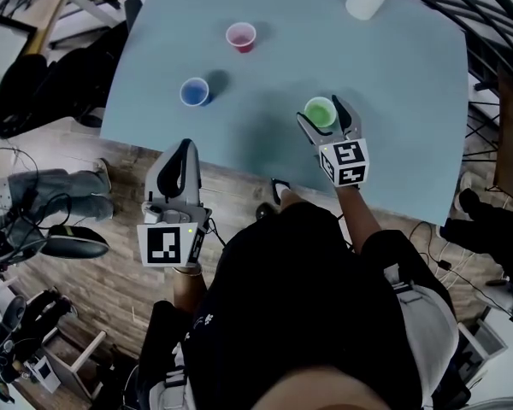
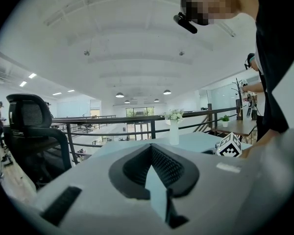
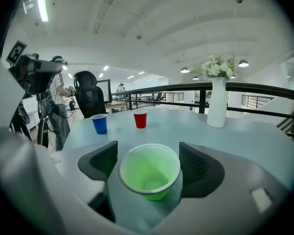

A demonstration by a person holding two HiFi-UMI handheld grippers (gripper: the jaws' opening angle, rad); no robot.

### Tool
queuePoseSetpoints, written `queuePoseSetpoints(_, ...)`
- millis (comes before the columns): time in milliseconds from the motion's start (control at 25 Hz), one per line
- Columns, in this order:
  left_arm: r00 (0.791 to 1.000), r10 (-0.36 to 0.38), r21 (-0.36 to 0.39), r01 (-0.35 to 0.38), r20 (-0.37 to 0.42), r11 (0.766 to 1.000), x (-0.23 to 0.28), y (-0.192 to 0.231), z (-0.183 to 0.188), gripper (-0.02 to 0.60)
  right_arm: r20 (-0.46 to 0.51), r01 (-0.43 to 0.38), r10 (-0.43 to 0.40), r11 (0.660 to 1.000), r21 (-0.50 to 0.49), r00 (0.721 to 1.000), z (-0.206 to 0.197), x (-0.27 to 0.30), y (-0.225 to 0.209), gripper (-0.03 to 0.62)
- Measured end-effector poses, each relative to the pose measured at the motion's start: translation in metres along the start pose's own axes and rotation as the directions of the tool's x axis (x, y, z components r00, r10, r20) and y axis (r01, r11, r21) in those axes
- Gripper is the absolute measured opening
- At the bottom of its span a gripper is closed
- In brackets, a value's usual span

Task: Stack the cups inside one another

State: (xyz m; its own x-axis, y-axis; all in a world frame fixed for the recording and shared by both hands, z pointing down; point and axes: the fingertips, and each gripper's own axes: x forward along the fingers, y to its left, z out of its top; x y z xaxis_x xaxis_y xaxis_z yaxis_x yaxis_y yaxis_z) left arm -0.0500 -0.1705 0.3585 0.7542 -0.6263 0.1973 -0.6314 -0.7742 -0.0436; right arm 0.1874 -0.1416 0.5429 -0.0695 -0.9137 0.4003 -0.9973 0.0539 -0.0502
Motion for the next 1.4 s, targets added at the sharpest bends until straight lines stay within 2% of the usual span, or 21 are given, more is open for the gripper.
queuePoseSetpoints(360,1.0,0.004,0.007,-0.003,-0.011,1.0,-0.002,0.006,-0.002,-0.008,-0.049,0.002,-0.004,0.999,-0.037,0.999,-0.009,0.007,0.002,0.379)
queuePoseSetpoints(720,1.0,0.015,0.001,-0.015,-0.011,1.0,-0.003,0.012,-0.004,-0.008,-0.039,-0.023,0.021,0.998,-0.052,0.999,-0.002,0.01,0.008,0.367)
queuePoseSetpoints(960,0.999,0.042,-0.014,-0.042,0.005,0.999,-0.007,0.021,-0.002,-0.008,-0.017,-0.062,0.061,0.994,-0.085,0.998,0.025,0.015,0.021,0.367)
queuePoseSetpoints(1400,0.991,0.129,-0.042,-0.128,0.029,0.991,-0.025,0.045,0.0,-0.008,0.055,-0.19,0.201,0.969,-0.16,0.978,0.086,0.04,0.065,0.367)
